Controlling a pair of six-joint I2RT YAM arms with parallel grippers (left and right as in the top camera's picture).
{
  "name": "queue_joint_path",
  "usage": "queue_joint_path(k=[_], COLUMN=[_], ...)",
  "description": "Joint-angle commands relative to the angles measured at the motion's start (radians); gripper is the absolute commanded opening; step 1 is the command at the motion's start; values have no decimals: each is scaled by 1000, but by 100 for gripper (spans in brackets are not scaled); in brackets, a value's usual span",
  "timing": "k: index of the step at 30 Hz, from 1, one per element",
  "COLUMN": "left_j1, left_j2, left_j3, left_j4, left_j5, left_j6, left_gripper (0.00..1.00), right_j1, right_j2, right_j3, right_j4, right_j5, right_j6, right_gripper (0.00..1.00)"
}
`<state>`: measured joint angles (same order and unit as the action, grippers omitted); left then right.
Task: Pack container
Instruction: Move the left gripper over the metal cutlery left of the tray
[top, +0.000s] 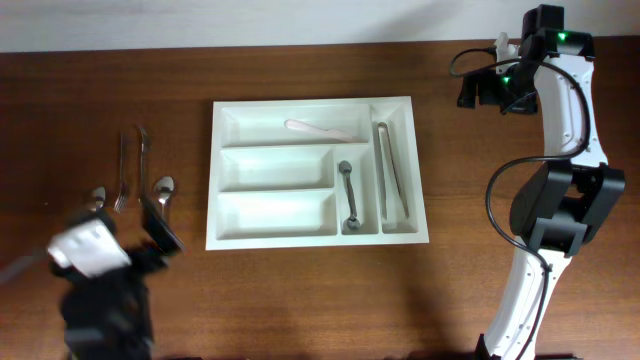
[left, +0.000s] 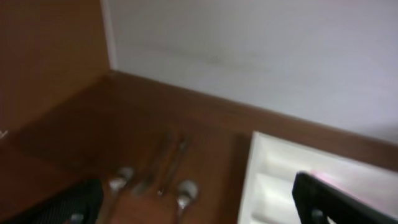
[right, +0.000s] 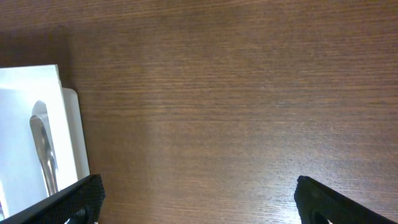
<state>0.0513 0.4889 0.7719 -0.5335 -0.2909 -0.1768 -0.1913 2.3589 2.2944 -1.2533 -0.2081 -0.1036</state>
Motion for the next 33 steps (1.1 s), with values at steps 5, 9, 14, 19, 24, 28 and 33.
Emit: queue_joint_path(k=[5, 9, 14, 19, 24, 28, 33], left_j1=[25, 24, 27, 29, 59, 99, 145], left_j2=[457, 587, 720, 864, 1019, 1126, 1209], left_j3=[323, 330, 330, 330, 330, 330, 330], left_j4=[-85, -61, -132, -164, -178, -178, -156], left_j5=[-60, -65, -72, -73, -72, -69, -26], left_j6=[15, 15, 84, 224, 235, 235, 263], left_gripper=[99, 99, 99, 92, 84, 84, 84], right_j1=[-6, -6, -6, -6, -6, -6, -6], right_j2=[-52, -52, -52, -52, -52, -52, -52], right_j3=[24, 24, 24, 24, 24, 24, 24], right_j4=[0, 1, 1, 0, 1, 1, 1], right_j5=[-2, -2, -2, -2, -2, -2, -2], right_j6=[8, 8, 8, 8, 8, 8, 8], right_gripper=[99, 99, 99, 99, 99, 99, 99])
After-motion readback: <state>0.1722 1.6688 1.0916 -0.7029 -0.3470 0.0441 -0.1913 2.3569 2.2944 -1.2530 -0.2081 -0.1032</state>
